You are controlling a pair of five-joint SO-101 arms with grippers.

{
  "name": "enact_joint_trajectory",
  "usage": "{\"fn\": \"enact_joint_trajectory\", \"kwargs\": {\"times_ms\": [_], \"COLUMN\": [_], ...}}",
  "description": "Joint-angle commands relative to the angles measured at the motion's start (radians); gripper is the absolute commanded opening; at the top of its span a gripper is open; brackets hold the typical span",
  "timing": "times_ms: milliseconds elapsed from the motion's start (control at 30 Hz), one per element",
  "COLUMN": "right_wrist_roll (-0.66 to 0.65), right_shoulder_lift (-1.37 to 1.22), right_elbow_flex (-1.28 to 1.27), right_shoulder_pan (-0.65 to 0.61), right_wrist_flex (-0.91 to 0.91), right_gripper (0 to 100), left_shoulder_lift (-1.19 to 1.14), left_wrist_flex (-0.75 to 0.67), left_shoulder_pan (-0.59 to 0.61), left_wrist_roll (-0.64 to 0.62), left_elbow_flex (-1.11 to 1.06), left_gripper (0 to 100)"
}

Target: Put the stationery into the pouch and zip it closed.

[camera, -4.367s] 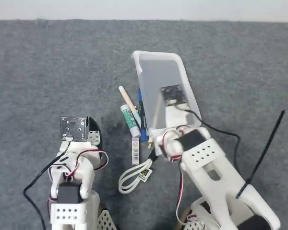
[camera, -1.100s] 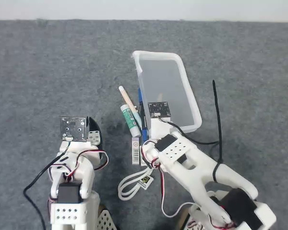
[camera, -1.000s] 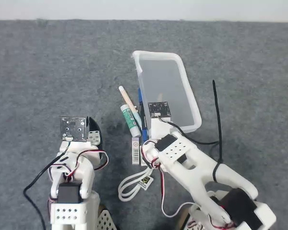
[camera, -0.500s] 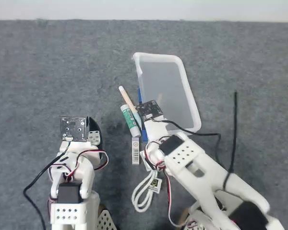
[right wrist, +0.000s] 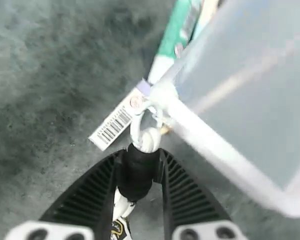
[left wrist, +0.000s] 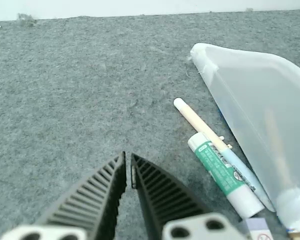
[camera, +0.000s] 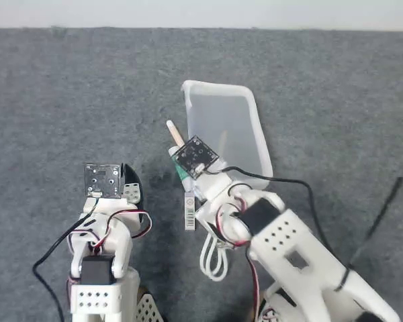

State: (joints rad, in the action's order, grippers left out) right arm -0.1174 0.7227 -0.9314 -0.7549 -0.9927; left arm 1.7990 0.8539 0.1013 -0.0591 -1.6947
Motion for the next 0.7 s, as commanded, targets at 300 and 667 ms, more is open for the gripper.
{"fn": "enact_joint_trajectory", "kwargs": {"times_ms": [300, 667], "right_wrist_roll": [-0.143, -0.144], "right_shoulder_lift": [0.205, 0.466], "right_elbow_flex": [0.071, -0.041], "right_shoulder_pan": [0.01, 0.03], "right_wrist_flex": [0.001, 0.025], "right_gripper": [0.6, 0.6], "left_shoulder_lift": [0.014, 0.014], "left_wrist_flex": [-0.005, -0.003], "left_shoulder_pan": [0.003, 0.187], "left_wrist_roll": [0.008, 0.003], "left_elbow_flex": [0.01, 0.079], "left_gripper": [1, 22]}}
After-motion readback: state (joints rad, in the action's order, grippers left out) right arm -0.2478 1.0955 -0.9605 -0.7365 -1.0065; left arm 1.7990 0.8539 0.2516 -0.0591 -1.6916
